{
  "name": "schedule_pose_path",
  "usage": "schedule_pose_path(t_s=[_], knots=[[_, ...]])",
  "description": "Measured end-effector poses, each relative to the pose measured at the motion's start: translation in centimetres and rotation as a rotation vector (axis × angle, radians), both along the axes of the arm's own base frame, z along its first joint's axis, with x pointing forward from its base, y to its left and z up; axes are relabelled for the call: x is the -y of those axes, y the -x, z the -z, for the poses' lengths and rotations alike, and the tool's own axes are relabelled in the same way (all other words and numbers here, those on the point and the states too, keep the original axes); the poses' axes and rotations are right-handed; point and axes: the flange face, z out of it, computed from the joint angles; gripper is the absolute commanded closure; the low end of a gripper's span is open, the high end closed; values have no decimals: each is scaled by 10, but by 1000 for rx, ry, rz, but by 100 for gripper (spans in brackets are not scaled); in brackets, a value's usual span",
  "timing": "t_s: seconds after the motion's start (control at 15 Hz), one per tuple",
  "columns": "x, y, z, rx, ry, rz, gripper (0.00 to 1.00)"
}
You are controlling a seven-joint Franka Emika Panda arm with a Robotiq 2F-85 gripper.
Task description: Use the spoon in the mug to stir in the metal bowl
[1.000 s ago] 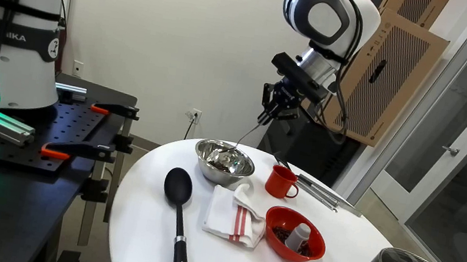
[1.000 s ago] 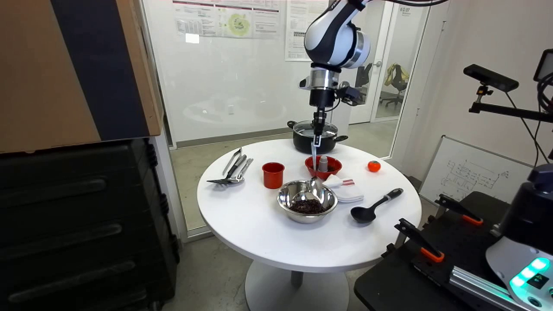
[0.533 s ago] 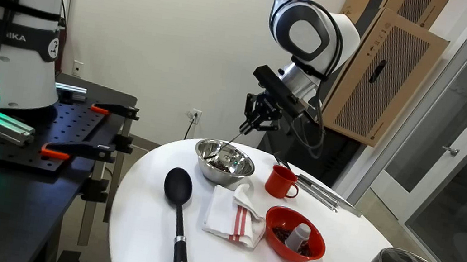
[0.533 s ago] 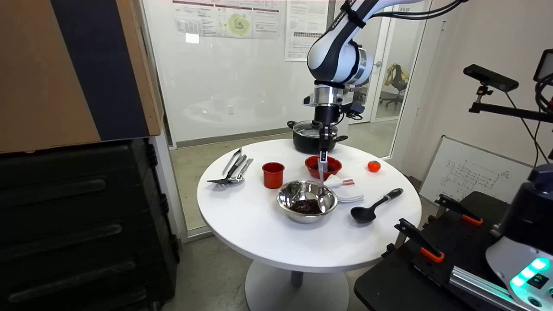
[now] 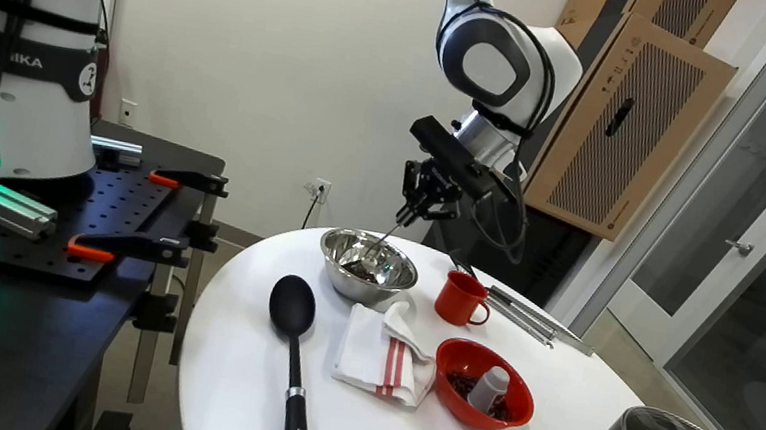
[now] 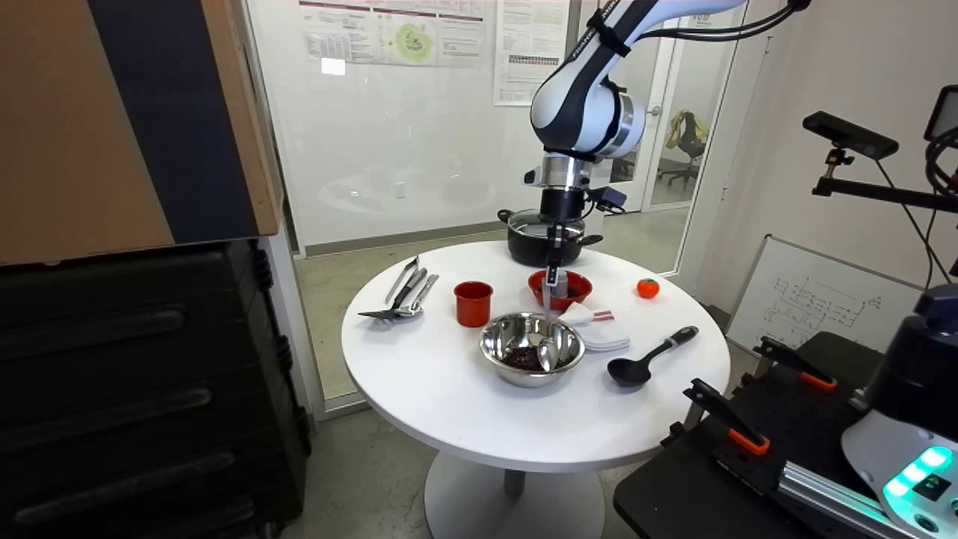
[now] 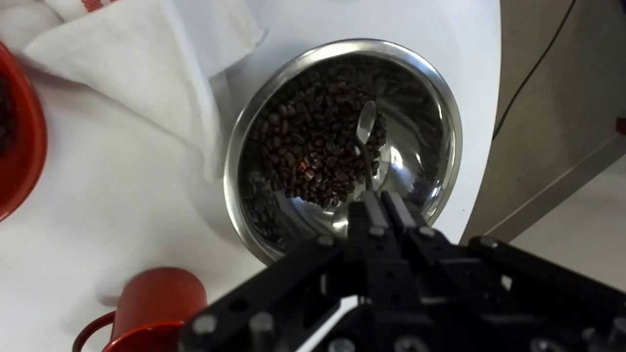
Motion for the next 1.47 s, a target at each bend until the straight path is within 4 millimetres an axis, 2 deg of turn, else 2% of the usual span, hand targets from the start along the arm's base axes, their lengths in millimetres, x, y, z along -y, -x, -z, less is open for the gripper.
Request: schedule_pose_path(t_s=[0.27,0.73,1.47], knots=[[1,-4,3,38,5,9,99],[0,-4,22,49,9,16,99],[3,-16,20,155,28,46,99]])
